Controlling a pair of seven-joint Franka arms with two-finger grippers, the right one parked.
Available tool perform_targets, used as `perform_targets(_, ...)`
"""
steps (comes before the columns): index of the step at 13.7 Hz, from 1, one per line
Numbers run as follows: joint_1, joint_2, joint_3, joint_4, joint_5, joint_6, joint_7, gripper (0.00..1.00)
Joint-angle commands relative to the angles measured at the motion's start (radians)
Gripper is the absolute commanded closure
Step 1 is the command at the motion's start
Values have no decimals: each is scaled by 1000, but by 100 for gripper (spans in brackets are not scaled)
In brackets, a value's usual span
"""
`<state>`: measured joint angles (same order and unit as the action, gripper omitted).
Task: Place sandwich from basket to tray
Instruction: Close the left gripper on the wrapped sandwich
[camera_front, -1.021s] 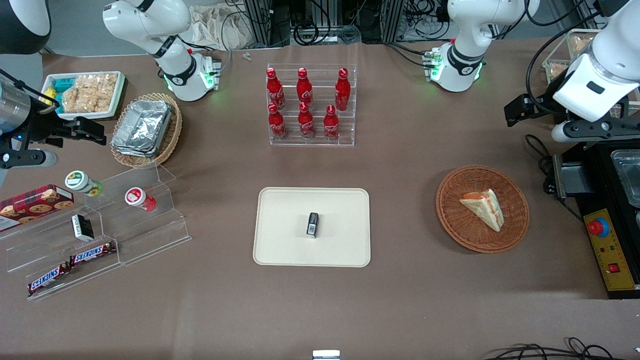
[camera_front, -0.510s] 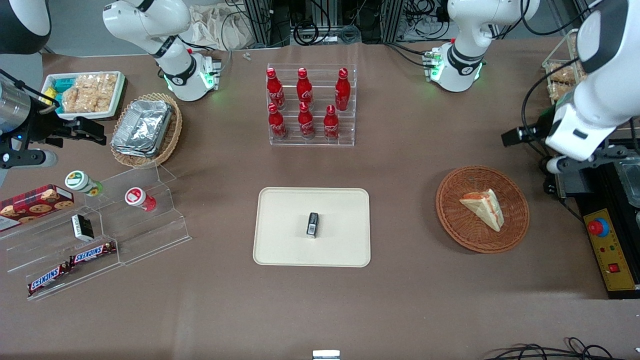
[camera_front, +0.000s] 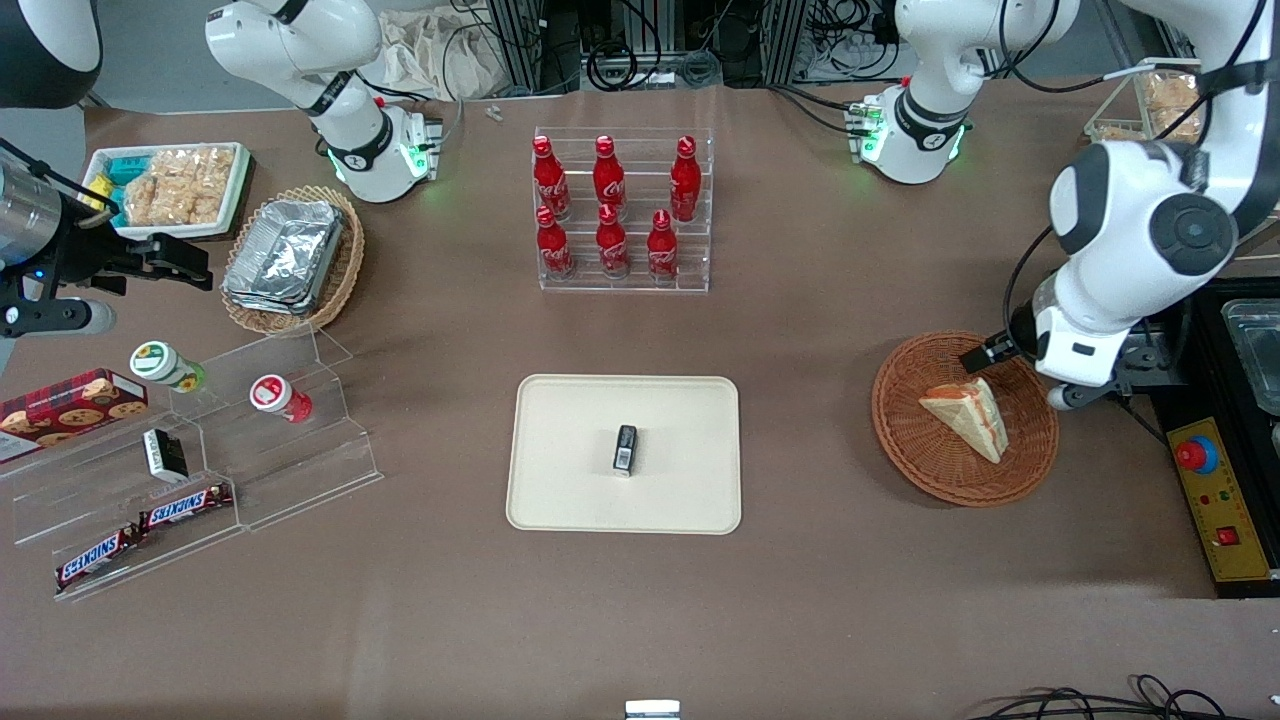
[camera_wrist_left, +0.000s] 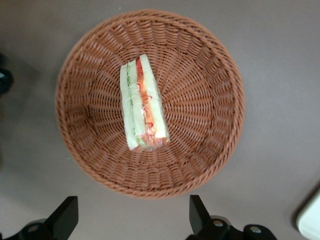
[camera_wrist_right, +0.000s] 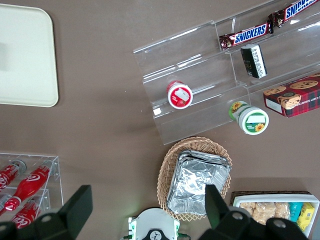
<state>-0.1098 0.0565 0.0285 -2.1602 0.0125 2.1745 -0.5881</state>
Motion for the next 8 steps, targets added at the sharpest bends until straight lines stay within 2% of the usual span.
perform_targets(1,-2,64,-1,-17,14,106,-91,0)
perform_targets(8,-2,235,34,-53,37,355,-125,0)
